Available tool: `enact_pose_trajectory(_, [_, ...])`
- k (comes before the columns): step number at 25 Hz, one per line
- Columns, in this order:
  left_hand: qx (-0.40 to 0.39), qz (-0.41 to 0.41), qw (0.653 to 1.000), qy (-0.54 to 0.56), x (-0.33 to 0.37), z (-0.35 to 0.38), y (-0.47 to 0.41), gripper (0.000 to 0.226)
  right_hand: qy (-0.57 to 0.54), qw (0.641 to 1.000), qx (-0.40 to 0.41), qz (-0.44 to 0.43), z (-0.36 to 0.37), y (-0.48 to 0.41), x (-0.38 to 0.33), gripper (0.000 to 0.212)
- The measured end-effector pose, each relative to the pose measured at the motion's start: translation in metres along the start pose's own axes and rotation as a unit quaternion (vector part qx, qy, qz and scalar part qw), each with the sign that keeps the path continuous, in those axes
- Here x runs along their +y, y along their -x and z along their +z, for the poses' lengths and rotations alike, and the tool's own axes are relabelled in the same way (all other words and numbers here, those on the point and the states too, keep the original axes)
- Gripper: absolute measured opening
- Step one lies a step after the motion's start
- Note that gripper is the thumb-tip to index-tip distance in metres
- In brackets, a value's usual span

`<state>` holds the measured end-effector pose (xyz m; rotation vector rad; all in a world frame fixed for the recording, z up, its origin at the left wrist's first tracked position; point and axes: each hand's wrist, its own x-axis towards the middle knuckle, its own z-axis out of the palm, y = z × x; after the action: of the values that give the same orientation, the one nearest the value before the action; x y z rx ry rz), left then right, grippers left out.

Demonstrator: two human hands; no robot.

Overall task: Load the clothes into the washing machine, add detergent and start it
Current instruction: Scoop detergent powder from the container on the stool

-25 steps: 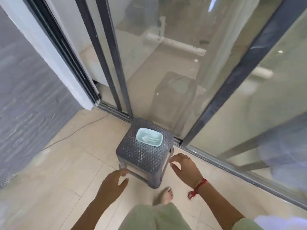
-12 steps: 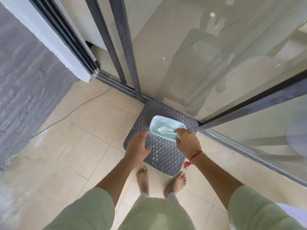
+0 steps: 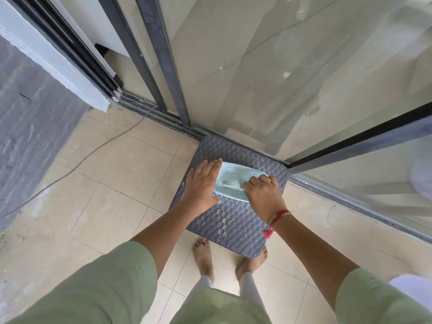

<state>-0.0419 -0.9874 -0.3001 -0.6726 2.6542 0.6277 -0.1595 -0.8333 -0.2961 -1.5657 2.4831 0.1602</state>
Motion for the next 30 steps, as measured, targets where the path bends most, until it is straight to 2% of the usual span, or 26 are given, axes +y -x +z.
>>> enact_pose_trajectory(4, [0.007,0.014,0.999,0.04,-0.012,0.0,-0.011,0.11,-0.03,0.993,0.098,-0.066,-0.007,-0.011,0.006,0.03])
enact_pose_trajectory(9, [0.011,0.044,0.996,0.078,-0.022,0.004,-0.018,0.105,0.066,0.985,0.071,-0.142,-0.004,-0.041,-0.003,0.021])
enact_pose_trajectory(14, [0.02,0.044,0.993,0.103,-0.023,0.006,-0.018,0.102,0.111,0.98,0.063,-0.15,0.0,-0.035,-0.008,0.018])
enact_pose_trajectory(19, [0.023,0.053,0.994,0.092,-0.024,0.005,-0.019,0.099,0.121,0.965,0.108,-0.204,-0.001,-0.025,0.004,0.013])
enact_pose_trajectory(22, [0.031,0.056,0.993,0.096,-0.02,0.004,-0.016,0.097,0.032,0.989,0.123,-0.071,-0.005,-0.009,0.018,0.015])
enact_pose_trajectory(25, [0.038,0.064,0.991,0.109,-0.018,0.002,-0.012,0.096,-0.037,0.99,0.108,0.08,-0.005,0.007,0.015,0.022])
enact_pose_trajectory(28, [0.04,0.064,0.989,0.129,-0.016,0.001,-0.01,0.096,-0.082,0.978,0.099,0.163,-0.002,0.017,0.008,0.024])
enact_pose_trajectory(30, [0.045,0.06,0.987,0.142,-0.013,0.0,-0.008,0.097,-0.074,0.976,0.091,0.182,-0.003,0.019,0.003,0.025])
